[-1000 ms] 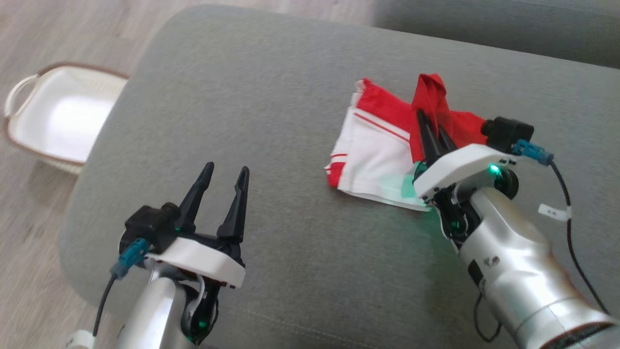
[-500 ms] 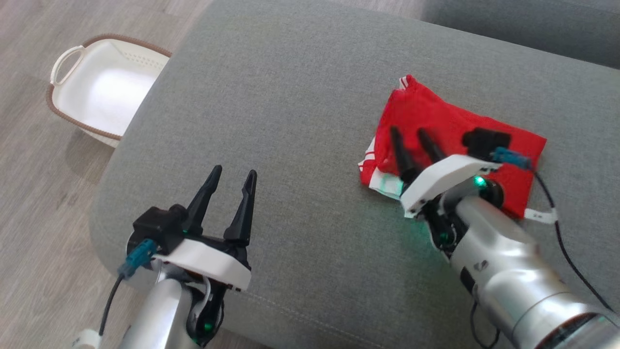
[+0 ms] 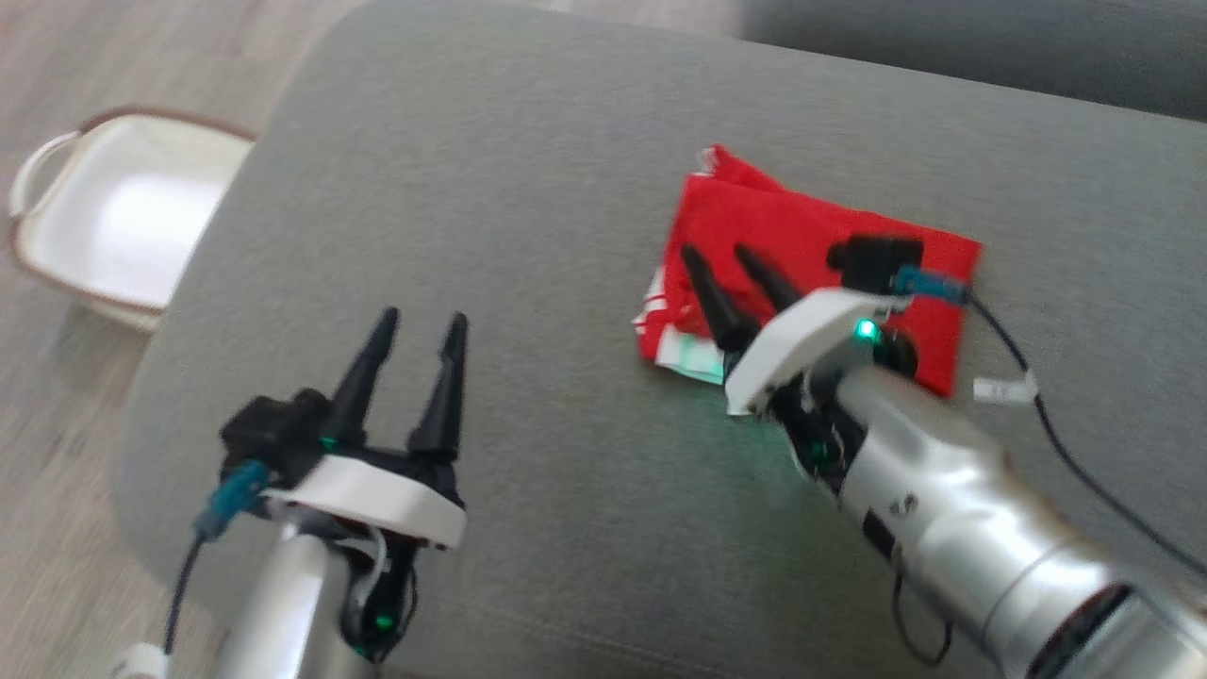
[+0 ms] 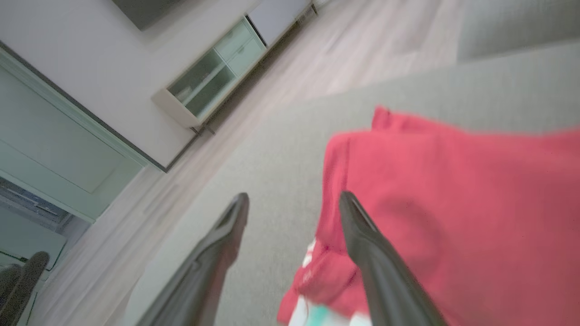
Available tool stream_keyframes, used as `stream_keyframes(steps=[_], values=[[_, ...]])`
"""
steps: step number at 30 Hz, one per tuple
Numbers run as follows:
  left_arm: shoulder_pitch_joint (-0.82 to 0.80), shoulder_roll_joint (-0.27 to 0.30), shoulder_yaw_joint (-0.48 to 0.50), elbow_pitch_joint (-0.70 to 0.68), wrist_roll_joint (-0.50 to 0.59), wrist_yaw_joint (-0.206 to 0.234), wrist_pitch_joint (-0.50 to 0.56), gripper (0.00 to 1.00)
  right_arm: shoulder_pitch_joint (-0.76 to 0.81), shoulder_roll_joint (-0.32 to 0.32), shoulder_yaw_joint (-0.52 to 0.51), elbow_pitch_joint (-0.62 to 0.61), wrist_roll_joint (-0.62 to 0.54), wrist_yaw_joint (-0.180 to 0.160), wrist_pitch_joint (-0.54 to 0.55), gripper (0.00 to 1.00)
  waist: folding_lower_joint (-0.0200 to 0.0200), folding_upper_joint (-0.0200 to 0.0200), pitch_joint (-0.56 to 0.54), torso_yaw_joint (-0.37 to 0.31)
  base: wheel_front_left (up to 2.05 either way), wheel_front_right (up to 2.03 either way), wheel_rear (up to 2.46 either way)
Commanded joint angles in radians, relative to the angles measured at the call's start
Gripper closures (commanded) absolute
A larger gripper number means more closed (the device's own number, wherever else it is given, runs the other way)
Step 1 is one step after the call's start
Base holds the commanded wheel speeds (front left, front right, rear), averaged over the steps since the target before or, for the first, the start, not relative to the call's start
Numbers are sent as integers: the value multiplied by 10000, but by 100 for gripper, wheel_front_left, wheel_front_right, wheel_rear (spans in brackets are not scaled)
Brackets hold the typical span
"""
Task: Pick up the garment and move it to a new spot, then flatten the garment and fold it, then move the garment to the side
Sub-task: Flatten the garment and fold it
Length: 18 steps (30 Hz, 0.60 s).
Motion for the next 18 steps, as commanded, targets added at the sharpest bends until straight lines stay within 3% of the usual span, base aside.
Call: stream_keyframes(steps=[1,4,8,13,18], values=[[-298,42,487,-439,64,-61,-59,0,-499,168,43,-103,-261,-9,-207,0,0,0,-111,-542,0,0,0],[-305,40,882,-760,165,-61,-59,0,-953,168,-298,249,-1149,-9,-310,0,0,0,-161,-1180,0,0,0],[-390,37,1297,-1221,313,-61,-59,0,-1084,-23,-1954,17,-3303,-9,-319,0,0,0,-186,-1950,0,0,0],[-430,36,1633,-1666,368,-61,-59,0,130,-551,-4349,-1551,-6379,-9,-321,0,0,0,-260,-2641,0,0,0],[-360,35,1711,-1796,411,-61,-59,0,1866,-445,-6377,-3338,-8859,-9,-322,0,0,0,-362,-3036,0,0,0]])
